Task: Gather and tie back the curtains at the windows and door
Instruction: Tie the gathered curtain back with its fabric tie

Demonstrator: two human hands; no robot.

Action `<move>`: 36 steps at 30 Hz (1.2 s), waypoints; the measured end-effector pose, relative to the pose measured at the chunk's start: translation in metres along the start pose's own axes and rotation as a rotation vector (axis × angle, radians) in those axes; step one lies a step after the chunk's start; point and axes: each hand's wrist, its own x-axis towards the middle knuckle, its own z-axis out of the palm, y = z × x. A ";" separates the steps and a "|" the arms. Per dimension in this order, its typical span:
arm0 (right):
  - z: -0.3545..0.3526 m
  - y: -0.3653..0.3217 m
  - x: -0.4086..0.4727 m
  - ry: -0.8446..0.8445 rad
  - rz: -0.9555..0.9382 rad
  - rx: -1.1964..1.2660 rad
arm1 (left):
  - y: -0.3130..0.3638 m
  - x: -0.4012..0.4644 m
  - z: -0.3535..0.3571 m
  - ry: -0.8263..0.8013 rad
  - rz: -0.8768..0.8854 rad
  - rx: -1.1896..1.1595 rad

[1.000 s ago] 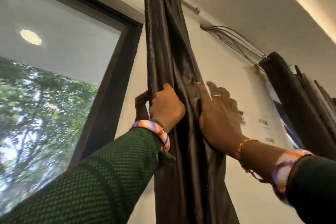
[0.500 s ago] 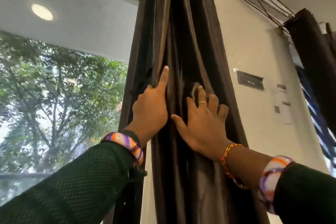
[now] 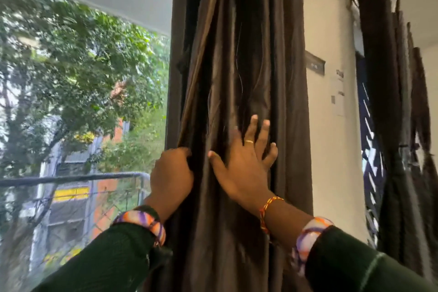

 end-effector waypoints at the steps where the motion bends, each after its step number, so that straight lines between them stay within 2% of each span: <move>1: 0.001 -0.008 -0.004 0.033 0.050 0.046 | -0.008 -0.002 -0.003 -0.007 -0.021 0.015; 4: 0.003 -0.023 -0.016 0.051 0.205 0.198 | -0.037 -0.012 -0.016 -0.046 -0.057 0.098; 6: 0.005 -0.025 -0.022 0.048 0.255 0.363 | -0.054 -0.019 -0.025 -0.047 -0.071 0.135; 8: 0.007 -0.032 -0.031 0.065 0.277 0.413 | -0.069 -0.026 -0.038 -0.034 -0.085 0.167; 10: 0.008 -0.045 -0.044 0.120 0.224 0.255 | -0.079 -0.034 -0.055 -0.005 -0.073 0.192; 12: 0.009 -0.062 -0.057 0.187 0.056 0.178 | -0.086 -0.039 -0.071 0.034 -0.036 0.207; 14: 0.015 -0.083 -0.066 0.106 -0.010 0.225 | -0.091 -0.045 -0.086 0.053 -0.007 0.236; 15: 0.020 -0.092 -0.069 0.017 0.053 0.260 | -0.093 -0.047 -0.092 0.062 0.004 0.250; 17: 0.032 -0.105 -0.067 -0.125 0.308 0.375 | -0.096 -0.052 -0.105 0.085 -0.002 0.270; 19: 0.040 -0.110 -0.067 -0.147 0.536 0.479 | -0.102 -0.054 -0.119 0.117 -0.026 0.300; 21: 0.046 -0.105 -0.072 -0.106 0.628 0.579 | -0.109 -0.056 -0.133 0.151 -0.020 0.327; 25: 0.045 -0.108 -0.087 -0.081 0.579 0.739 | -0.115 -0.060 -0.155 0.169 -0.004 0.374; 28: 0.040 -0.115 -0.092 -0.096 0.487 0.705 | -0.108 -0.069 -0.161 0.127 0.031 0.385; 34: 0.021 -0.112 -0.146 0.046 0.276 0.640 | -0.074 -0.097 -0.150 -0.028 0.115 0.445; 36: 0.012 -0.107 -0.173 -0.008 0.225 0.570 | -0.053 -0.108 -0.140 -0.101 0.159 0.401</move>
